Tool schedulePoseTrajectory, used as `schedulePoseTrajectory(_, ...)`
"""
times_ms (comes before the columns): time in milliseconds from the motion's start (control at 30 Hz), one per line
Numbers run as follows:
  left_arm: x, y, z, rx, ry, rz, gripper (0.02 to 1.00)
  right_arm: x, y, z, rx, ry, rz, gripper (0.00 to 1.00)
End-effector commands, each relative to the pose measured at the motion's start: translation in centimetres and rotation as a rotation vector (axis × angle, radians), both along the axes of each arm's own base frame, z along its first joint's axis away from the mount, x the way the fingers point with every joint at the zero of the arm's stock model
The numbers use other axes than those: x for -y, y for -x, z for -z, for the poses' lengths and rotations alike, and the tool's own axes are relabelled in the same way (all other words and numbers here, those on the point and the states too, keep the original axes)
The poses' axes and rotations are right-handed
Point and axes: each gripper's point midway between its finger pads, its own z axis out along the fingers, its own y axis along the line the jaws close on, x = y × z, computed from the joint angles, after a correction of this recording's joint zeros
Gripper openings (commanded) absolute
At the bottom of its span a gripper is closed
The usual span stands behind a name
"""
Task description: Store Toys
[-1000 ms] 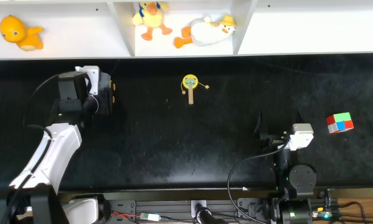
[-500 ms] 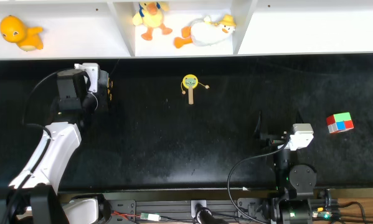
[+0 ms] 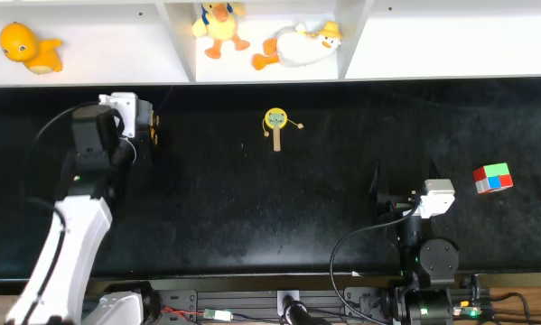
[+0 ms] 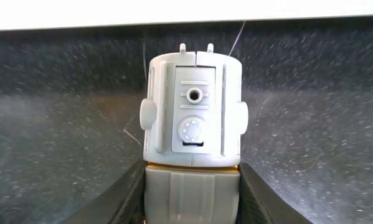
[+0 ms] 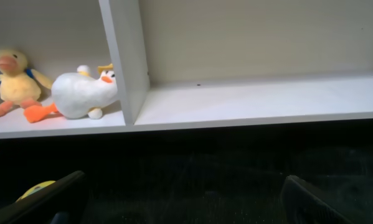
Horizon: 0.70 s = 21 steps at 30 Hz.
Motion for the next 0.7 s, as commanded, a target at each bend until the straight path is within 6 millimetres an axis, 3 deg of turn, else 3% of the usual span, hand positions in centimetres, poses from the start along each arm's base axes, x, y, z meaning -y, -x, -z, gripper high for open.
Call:
schedulePoseTrajectory(33, 0.2, 0.2, -3.7, 0.106, -0.017, 0.008, 0.259, 0.2, 0.0, 0.4, -0.002, 0.000, 0.013, 0.996)
schedulePoseTrajectory(367, 0.1, -2.4, -7.2, 0.188, -0.016, 0.009, 0.253, 0.2, 0.0, 0.4, -0.002, 0.000, 0.013, 0.996)
schedulePoseTrajectory(700, 0.3, -8.6, -9.3, 0.198, -0.002, 0.029, 0.248, 0.2, 0.0, 0.4, -0.002, 0.000, 0.013, 0.996)
